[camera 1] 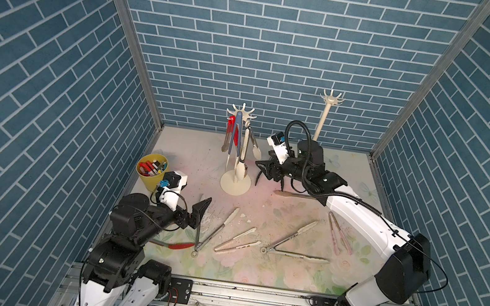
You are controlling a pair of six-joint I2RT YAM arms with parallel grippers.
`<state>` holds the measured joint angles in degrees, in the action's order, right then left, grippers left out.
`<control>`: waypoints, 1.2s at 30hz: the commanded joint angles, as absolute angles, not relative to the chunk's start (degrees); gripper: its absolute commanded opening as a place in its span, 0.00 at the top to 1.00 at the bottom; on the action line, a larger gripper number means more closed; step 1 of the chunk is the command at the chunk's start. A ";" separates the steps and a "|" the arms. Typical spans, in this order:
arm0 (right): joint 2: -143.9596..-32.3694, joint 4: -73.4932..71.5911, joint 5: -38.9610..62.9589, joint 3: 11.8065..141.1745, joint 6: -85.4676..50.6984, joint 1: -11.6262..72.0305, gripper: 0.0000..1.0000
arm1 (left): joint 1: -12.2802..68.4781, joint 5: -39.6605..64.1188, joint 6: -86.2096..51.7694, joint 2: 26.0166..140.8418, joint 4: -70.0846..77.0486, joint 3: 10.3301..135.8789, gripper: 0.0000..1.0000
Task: Hang food tongs on kitchen utensil racks
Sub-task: Hang the food tongs on the rack, then pick up the food tongs from the center of the board.
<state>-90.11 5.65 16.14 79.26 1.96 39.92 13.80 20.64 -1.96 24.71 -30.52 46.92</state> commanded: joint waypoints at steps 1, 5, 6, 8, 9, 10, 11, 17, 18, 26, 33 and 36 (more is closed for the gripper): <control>-87.34 7.27 13.27 77.75 2.58 39.08 0.28 | 14.11 20.55 -1.88 24.40 -29.19 45.88 0.01; -86.19 8.56 11.75 76.03 1.45 37.86 0.27 | 14.15 20.12 -1.85 23.93 -28.83 45.45 0.01; -85.81 8.81 11.50 75.53 1.03 37.56 0.27 | 14.15 19.96 -1.80 23.82 -28.63 45.38 0.01; -84.86 8.78 11.36 73.97 0.32 36.86 0.26 | 14.15 19.89 -1.85 23.57 -28.56 45.23 0.01; -84.31 8.73 11.15 73.16 0.06 36.63 0.26 | 14.22 19.92 -1.85 23.55 -28.52 45.21 0.01; -83.66 8.82 10.60 72.25 -0.30 36.27 0.26 | 14.15 19.97 -1.85 23.56 -28.42 45.10 0.01; -83.05 9.11 10.09 71.55 -0.74 35.93 0.26 | 14.15 19.97 -1.90 23.55 -28.48 45.10 0.01; -80.65 12.70 7.03 68.01 -3.55 33.66 0.26 | 14.13 20.07 -1.91 23.64 -28.11 44.84 0.01; -80.51 13.27 6.80 67.58 -3.92 33.29 0.26 | 14.15 20.14 -1.93 23.65 -28.15 44.84 0.01; -83.82 19.73 7.44 67.80 -8.70 29.70 0.32 | 14.15 20.27 -1.93 23.73 -28.13 44.65 0.01; -89.93 23.47 9.57 71.54 -12.55 27.87 0.39 | 14.15 20.20 -1.98 23.82 -28.13 44.57 0.01; -92.68 24.08 10.04 73.28 -13.00 27.77 0.42 | 14.24 20.15 -2.02 23.91 -28.08 44.54 0.01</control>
<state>-90.94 21.76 8.71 70.54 -10.00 27.94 13.82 20.38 -1.96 24.08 -28.99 45.12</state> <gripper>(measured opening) 0.582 0.994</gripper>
